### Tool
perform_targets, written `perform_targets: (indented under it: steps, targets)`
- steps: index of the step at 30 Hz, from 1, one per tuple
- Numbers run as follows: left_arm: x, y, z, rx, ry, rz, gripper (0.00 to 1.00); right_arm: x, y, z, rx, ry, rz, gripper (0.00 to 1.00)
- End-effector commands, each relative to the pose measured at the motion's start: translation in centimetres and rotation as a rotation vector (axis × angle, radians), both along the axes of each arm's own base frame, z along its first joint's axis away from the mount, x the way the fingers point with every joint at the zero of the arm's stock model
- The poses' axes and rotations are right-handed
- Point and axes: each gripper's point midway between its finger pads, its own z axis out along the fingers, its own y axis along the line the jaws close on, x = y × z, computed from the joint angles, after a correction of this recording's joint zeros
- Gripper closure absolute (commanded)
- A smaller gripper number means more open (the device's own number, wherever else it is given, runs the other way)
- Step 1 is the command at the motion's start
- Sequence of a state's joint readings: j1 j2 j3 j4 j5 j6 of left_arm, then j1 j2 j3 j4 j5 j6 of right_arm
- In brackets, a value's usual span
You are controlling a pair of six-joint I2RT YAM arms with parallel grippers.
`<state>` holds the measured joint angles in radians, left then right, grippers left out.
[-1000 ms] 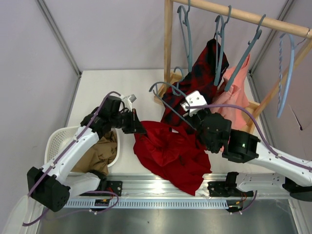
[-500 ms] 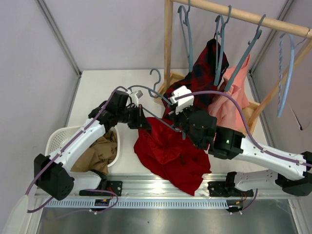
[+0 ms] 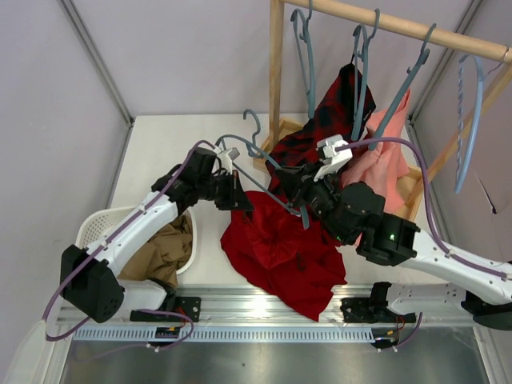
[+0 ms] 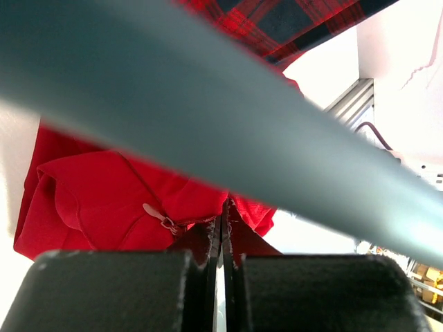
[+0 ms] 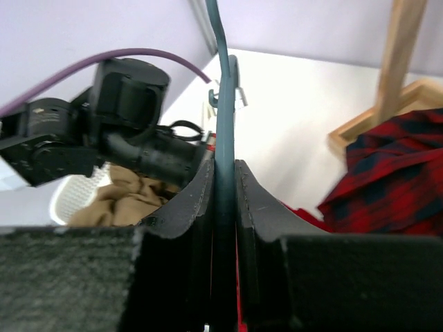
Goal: Place the skirt on the hanger
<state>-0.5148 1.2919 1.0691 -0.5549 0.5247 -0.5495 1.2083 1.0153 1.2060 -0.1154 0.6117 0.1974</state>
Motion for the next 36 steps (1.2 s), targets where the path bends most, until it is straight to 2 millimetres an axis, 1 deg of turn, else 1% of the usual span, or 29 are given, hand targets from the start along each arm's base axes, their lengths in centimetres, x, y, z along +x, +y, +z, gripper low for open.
perform_targets:
  steps: [1, 4, 5, 7, 8, 10, 11, 14, 16, 17, 18, 19, 20, 23, 24, 25, 27, 28, 30, 31, 32, 33, 34, 36]
  targets:
    - [0.4, -0.6, 1.1, -0.030, -0.006, 0.003, 1.00, -0.8, 1.7, 2.8, 0.240, 0.039, 0.073, 1.00]
    - [0.4, -0.5, 1.1, -0.027, -0.010, 0.003, 1.00, -1.0, 2.4, 2.7, 0.285, 0.064, 0.105, 1.00]
    - [0.4, -0.5, 0.9, -0.024, -0.009, 0.003, 1.00, -1.0, 2.5, 2.6, 0.278, 0.064, 0.104, 1.00]
    - [0.4, -0.6, 1.4, -0.030, -0.017, -0.002, 1.00, -0.3, 2.3, 1.7, 0.215, 0.064, 0.063, 1.00]
    - [0.3, -0.5, 1.4, -0.030, -0.022, -0.003, 1.00, 0.7, 1.7, 0.3, 0.137, 0.079, -0.014, 1.00]
    - [0.3, -0.4, 1.7, -0.029, -0.031, -0.005, 1.00, 1.8, 0.7, -1.1, 0.029, 0.054, -0.094, 1.00]
    - [0.2, -0.3, 1.9, -0.027, -0.036, -0.009, 1.00, 2.6, -0.4, -1.8, -0.013, 0.046, -0.172, 1.00]
    - [-0.2, -0.3, 2.4, -0.036, -0.048, -0.024, 1.00, 4.2, -2.4, -2.5, -0.103, 0.017, -0.280, 1.00]
    - [-0.6, 0.0, 2.7, -0.039, -0.061, -0.030, 1.00, 5.3, -4.0, -2.1, -0.112, 0.014, -0.343, 1.00]
    - [-0.8, 0.0, 2.7, -0.036, -0.064, -0.035, 1.00, 5.4, -4.6, -1.6, -0.099, 0.011, -0.356, 1.00]
    - [-0.9, 0.2, 2.8, -0.038, -0.071, -0.035, 1.00, 5.6, -4.8, -1.3, -0.093, 0.004, -0.352, 1.00]
    - [-1.1, 0.3, 2.5, -0.033, -0.064, -0.032, 1.00, 5.9, -5.4, -0.8, -0.079, -0.009, -0.369, 1.00]
    - [-1.2, 0.4, 2.3, -0.031, -0.062, -0.033, 1.00, 6.0, -5.5, -0.4, -0.074, -0.018, -0.366, 1.00]
    - [-1.4, 0.6, 1.4, -0.024, -0.041, -0.019, 1.00, 5.4, -5.6, 1.6, -0.048, -0.067, -0.301, 1.00]
    - [-1.2, 0.5, 1.3, -0.026, -0.044, -0.012, 1.00, 4.7, -6.1, 2.7, -0.020, -0.085, -0.275, 1.00]
    - [-1.1, 0.8, 0.4, -0.022, -0.016, 0.007, 1.00, 4.0, -5.8, 3.3, -0.010, -0.097, -0.218, 1.00]
    - [-1.0, 0.5, 0.1, -0.056, -0.004, -0.002, 1.00, 2.6, -6.0, 4.5, 0.011, -0.120, -0.145, 1.00]
    - [-0.6, 0.7, 0.1, -0.068, 0.002, 0.007, 1.00, 0.9, -6.3, 5.5, 0.023, -0.143, -0.064, 1.00]
    - [-0.1, 1.0, -0.3, -0.082, 0.006, 0.005, 1.00, -0.8, -6.7, 6.1, 0.001, -0.176, 0.022, 1.00]
    - [0.3, 1.4, -0.2, -0.095, 0.009, 0.005, 1.00, -2.0, -7.8, 6.0, -0.019, -0.179, 0.055, 1.00]
    - [0.6, 1.6, -0.3, -0.097, 0.018, 0.005, 1.00, -2.9, -8.3, 6.5, -0.016, -0.189, 0.082, 1.00]
    - [0.8, 1.6, 0.0, -0.103, 0.014, -0.003, 1.00, -3.4, -9.2, 6.8, -0.011, -0.192, 0.081, 1.00]
    - [1.0, 1.8, 0.0, -0.106, 0.013, -0.010, 1.00, -4.4, -10.8, 6.9, -0.007, -0.194, 0.087, 1.00]
    - [1.4, 1.7, 0.1, -0.101, 0.013, -0.023, 1.00, -5.8, -12.0, 7.4, 0.009, -0.216, 0.127, 1.00]
